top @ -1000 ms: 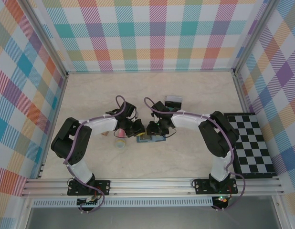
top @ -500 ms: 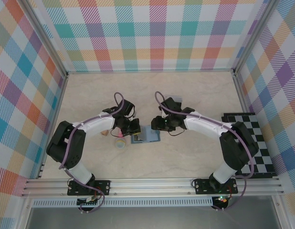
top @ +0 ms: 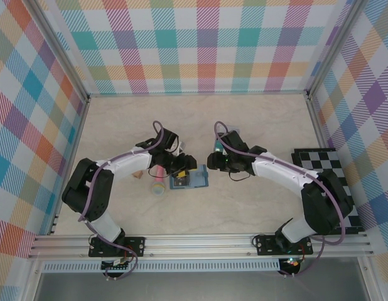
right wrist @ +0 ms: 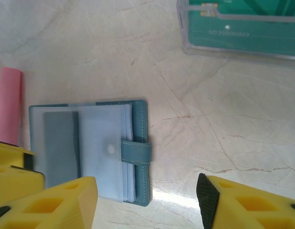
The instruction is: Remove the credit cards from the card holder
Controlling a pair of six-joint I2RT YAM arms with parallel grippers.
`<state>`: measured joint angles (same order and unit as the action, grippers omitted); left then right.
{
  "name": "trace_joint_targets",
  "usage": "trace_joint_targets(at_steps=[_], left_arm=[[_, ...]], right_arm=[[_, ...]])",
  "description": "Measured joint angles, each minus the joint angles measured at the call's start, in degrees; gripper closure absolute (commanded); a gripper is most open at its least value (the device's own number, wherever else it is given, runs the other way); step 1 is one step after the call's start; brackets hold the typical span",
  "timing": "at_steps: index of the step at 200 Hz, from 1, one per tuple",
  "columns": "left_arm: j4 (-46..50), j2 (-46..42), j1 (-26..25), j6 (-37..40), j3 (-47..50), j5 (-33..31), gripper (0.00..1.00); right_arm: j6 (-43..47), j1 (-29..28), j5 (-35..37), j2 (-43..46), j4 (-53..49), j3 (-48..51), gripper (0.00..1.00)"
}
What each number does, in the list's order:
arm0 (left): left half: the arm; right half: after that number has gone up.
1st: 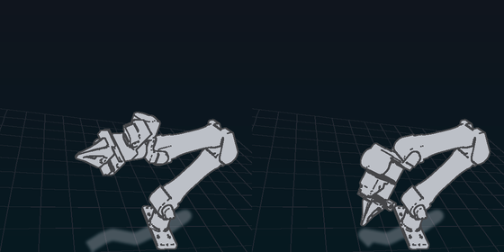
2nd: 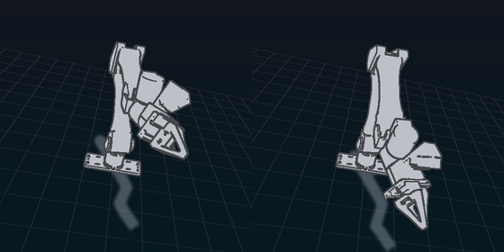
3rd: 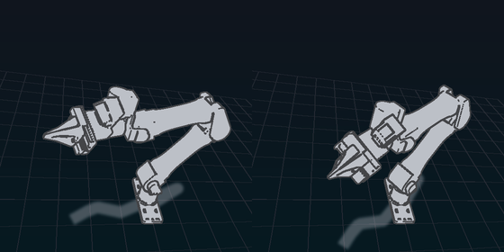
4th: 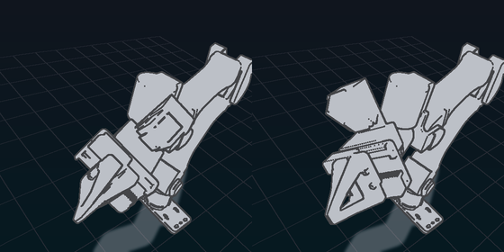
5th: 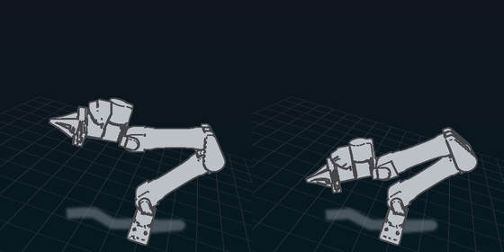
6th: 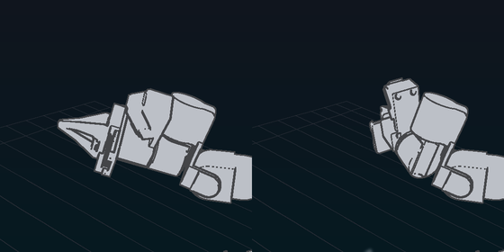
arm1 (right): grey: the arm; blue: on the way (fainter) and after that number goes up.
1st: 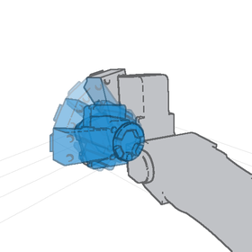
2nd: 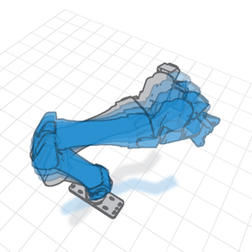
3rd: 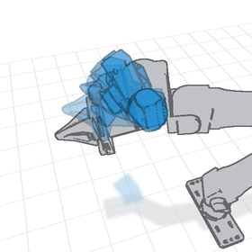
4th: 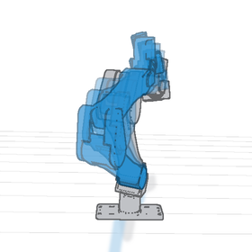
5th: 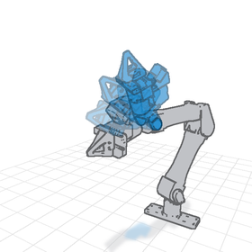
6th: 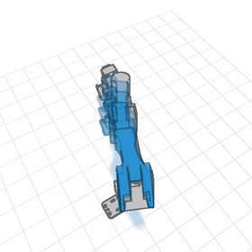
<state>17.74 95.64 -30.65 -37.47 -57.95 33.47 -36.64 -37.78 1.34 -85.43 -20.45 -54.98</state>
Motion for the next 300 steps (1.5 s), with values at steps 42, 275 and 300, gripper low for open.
trace_joint_targets(at_steps=[42, 275, 300], left_arm=[[-0.79, 0.70, -0.37, -3.04, -0.48, 2.43, 0.27], [-4.83, 3.69, 4.98, -7.30, 4.57, -0.98, 0.70], [-4.55, 4.50, 4.98, -6.86, 4.57, -1.75, 0.71]], right_arm=[[0.61, 0.26, 0.59, 1.42, 1.53, 1.46, 0.41], [1.68, -4.72, -8.13, -21.40, -0.39, -11.54, 0.80], [1.49, -4.70, -8.31, -21.94, -0.46, -11.69, 0.81]])
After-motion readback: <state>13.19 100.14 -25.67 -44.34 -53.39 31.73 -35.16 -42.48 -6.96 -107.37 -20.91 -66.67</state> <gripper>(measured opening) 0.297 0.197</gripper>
